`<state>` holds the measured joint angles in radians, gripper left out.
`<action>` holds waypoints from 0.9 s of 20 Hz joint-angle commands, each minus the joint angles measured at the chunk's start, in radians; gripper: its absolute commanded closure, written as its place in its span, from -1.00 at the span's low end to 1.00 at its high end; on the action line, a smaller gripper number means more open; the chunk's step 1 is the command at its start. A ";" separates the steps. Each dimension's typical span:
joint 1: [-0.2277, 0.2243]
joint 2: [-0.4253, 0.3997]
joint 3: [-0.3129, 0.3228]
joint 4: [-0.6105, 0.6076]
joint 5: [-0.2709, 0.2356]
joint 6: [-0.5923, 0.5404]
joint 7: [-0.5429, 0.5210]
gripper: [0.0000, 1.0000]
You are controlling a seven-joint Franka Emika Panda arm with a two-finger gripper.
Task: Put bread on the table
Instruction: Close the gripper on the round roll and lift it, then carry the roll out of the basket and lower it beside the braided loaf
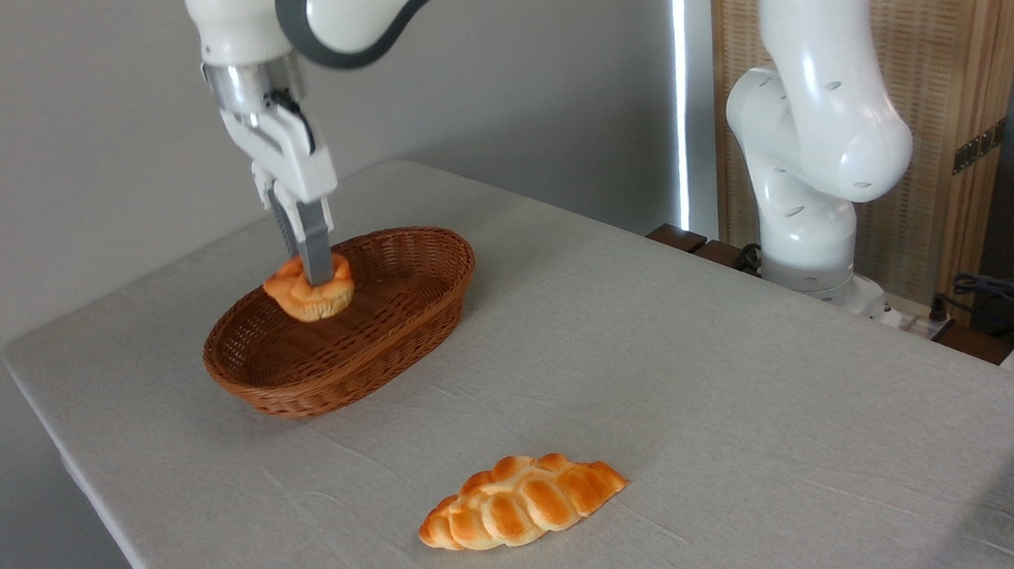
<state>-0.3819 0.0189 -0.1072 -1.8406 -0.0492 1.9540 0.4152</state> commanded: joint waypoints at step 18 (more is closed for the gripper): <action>0.009 -0.031 0.356 -0.170 0.071 -0.136 0.093 -1.00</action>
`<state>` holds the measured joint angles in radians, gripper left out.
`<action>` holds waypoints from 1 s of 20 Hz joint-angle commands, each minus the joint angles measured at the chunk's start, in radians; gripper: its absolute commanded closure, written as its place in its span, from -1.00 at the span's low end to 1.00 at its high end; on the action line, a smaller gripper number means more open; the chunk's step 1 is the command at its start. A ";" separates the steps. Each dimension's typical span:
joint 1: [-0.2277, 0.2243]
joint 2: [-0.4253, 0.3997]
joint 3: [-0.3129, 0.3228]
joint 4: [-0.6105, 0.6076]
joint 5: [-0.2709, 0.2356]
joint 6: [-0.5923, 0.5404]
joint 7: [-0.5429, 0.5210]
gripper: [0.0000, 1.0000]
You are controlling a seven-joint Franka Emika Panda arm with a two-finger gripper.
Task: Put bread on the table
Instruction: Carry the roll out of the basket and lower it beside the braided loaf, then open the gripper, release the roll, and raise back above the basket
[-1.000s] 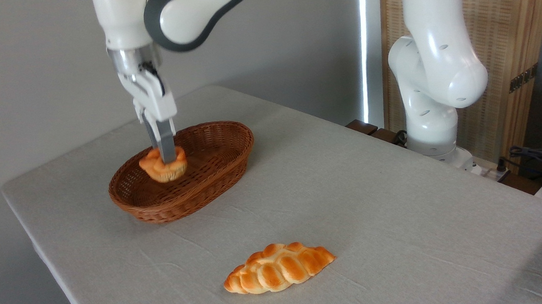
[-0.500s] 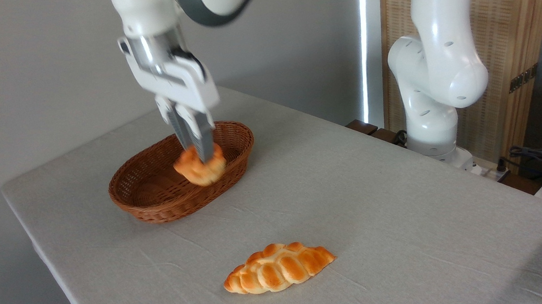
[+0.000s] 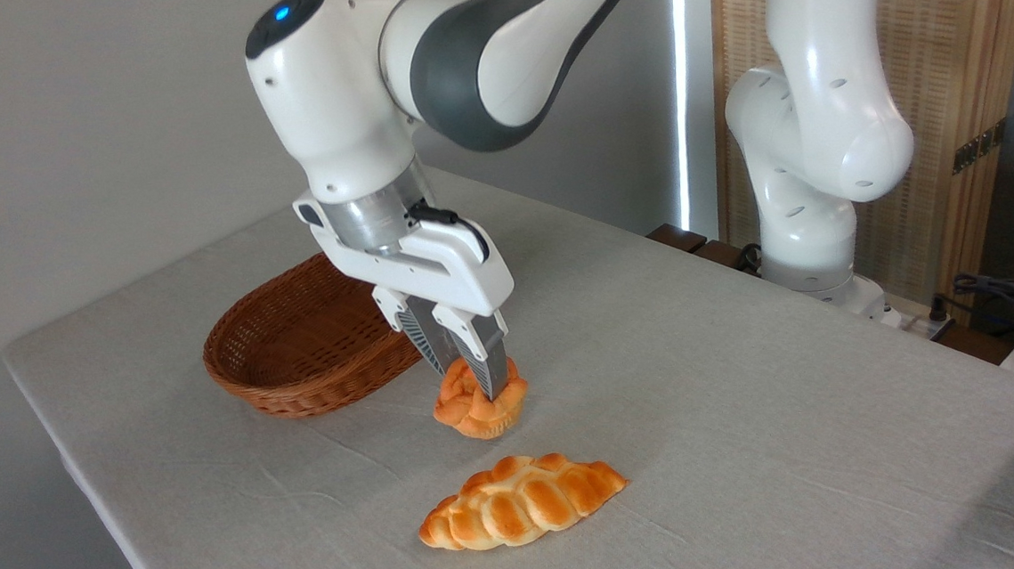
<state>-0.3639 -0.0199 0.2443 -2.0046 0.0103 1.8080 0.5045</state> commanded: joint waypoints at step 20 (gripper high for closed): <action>-0.021 -0.064 -0.045 0.198 0.000 0.001 0.006 -1.00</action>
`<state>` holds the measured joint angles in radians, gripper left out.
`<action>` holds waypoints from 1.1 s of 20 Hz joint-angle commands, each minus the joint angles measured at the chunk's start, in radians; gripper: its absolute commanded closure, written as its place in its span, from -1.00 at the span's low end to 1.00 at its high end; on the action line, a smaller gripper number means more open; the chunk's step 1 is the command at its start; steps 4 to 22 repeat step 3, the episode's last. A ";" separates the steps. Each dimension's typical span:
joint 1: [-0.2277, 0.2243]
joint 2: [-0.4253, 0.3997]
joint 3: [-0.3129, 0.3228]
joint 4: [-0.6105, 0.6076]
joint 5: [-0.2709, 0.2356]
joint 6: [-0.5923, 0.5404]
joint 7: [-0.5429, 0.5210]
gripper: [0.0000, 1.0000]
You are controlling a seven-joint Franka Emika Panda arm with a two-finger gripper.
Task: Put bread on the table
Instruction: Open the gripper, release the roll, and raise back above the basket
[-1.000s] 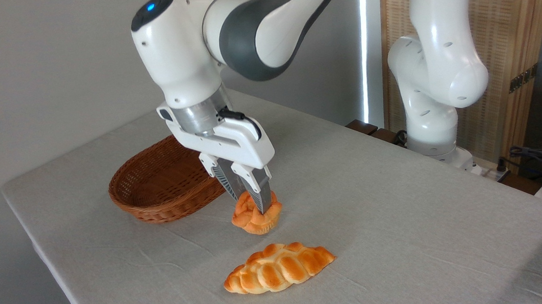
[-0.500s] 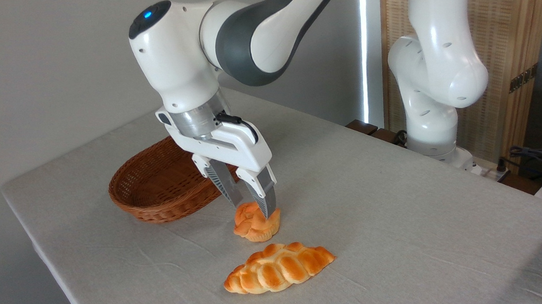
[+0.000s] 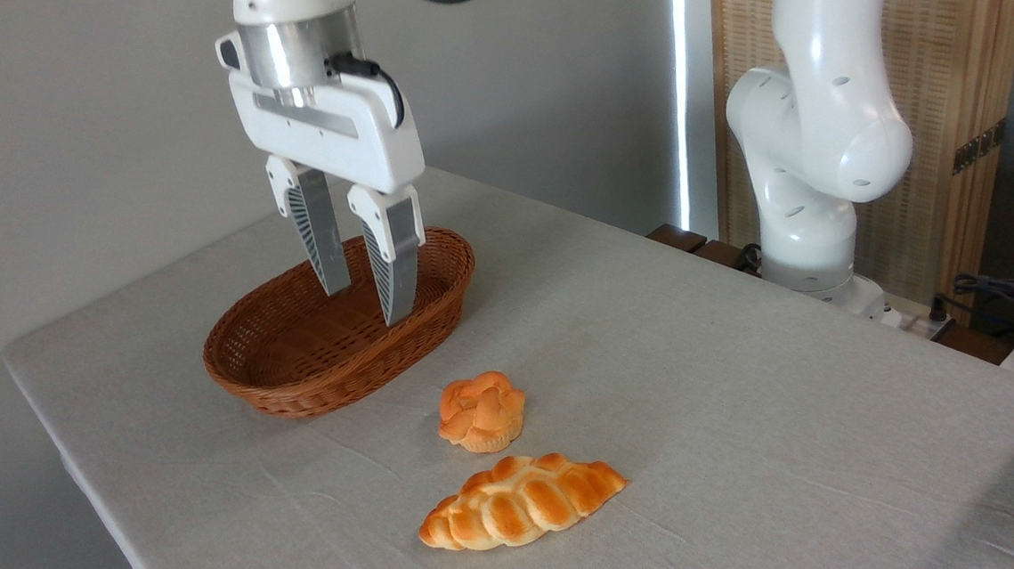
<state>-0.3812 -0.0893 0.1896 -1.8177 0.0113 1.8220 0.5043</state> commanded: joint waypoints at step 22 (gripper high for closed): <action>-0.002 0.005 0.010 0.011 -0.005 -0.012 0.007 -1.00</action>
